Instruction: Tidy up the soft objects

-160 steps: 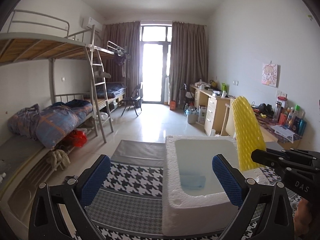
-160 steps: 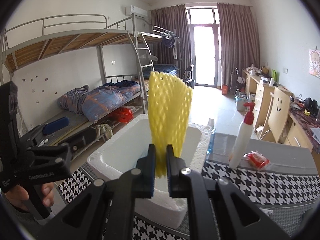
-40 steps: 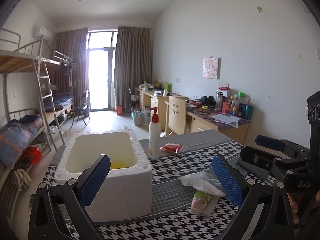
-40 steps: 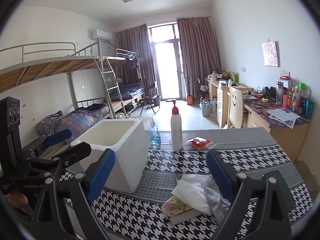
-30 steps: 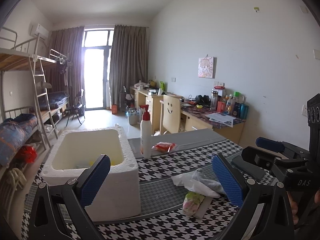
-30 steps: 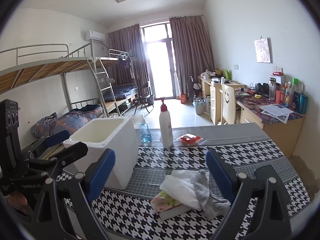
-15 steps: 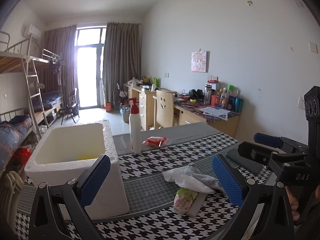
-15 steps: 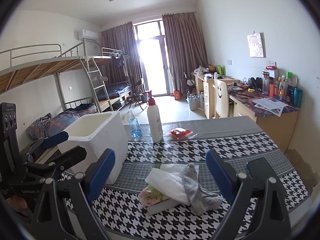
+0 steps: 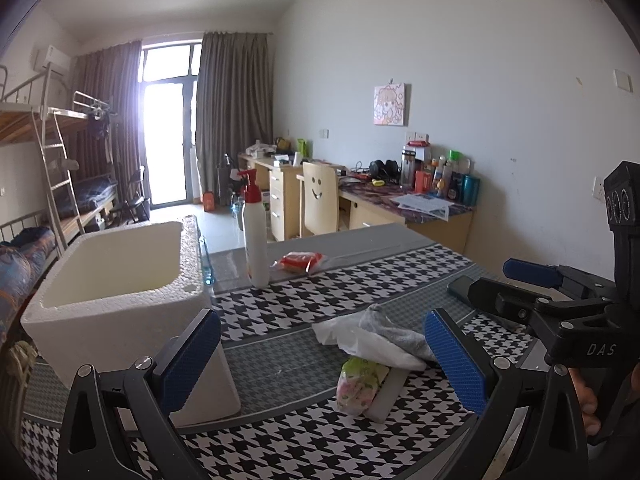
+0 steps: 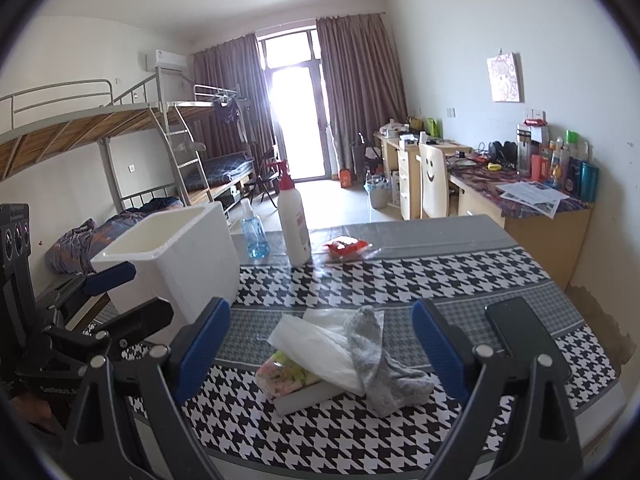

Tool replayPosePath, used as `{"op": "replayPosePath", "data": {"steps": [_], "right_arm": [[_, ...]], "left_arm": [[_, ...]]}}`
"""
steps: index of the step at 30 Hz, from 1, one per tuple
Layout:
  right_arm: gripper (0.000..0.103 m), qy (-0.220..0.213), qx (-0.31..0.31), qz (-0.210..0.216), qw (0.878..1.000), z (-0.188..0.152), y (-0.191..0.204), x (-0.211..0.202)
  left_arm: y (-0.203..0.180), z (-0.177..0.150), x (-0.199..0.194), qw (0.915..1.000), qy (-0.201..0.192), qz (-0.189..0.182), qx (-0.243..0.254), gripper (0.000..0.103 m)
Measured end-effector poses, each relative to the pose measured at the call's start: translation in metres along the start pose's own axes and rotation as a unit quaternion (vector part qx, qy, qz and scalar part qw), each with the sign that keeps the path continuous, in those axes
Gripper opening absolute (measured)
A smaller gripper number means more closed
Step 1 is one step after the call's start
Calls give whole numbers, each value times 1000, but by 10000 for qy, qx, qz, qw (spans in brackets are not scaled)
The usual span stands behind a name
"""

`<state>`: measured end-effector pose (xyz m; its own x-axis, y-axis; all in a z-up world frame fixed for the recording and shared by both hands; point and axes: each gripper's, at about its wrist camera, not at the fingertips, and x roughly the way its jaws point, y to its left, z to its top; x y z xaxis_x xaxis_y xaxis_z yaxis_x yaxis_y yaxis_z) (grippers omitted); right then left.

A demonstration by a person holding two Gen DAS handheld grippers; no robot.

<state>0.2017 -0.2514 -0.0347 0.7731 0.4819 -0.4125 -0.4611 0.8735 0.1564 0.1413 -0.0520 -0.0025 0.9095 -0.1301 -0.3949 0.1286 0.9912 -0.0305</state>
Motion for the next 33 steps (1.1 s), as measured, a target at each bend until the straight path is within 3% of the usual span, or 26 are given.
{"op": "replayPosePath", "data": {"steps": [33], "right_arm": [[94, 575, 192, -251, 9978, -26, -20, 20]], "left_arm": [[-13, -27, 40, 9969, 774, -67, 78, 102]]}}
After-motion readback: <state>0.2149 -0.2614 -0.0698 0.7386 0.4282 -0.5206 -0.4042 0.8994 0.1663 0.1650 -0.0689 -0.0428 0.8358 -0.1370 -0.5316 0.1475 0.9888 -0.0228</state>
